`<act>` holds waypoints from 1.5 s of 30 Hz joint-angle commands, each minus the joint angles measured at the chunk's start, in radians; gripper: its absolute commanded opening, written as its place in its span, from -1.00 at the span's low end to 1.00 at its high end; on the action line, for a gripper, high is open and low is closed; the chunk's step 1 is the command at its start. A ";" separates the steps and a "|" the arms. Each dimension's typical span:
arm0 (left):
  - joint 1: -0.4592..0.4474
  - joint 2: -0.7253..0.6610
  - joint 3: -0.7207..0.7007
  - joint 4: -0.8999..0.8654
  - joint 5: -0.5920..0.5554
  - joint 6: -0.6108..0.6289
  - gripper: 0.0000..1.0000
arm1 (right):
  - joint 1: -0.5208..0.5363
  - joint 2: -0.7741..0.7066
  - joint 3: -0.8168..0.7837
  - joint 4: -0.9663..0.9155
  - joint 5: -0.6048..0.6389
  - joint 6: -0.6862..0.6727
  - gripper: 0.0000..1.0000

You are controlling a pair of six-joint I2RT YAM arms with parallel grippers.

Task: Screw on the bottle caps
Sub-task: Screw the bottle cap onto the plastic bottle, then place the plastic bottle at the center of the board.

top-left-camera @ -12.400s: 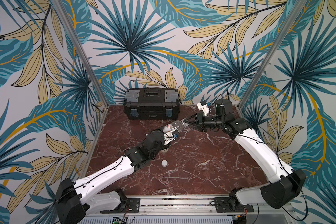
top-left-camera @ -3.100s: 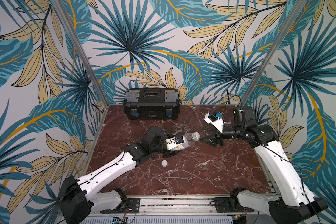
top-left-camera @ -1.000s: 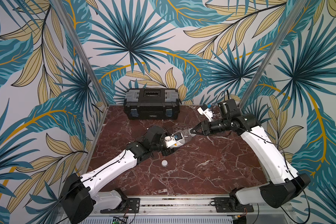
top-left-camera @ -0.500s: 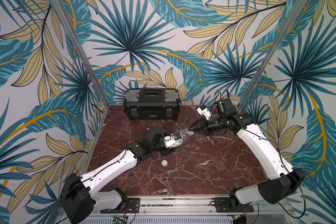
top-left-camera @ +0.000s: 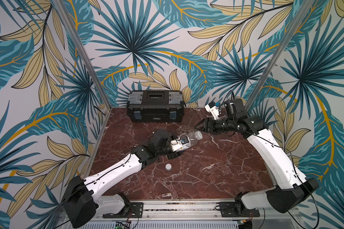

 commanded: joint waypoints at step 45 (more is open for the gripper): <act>-0.003 0.021 0.047 0.070 0.026 -0.003 -1.00 | 0.019 -0.098 -0.227 0.075 -0.113 -0.232 -0.63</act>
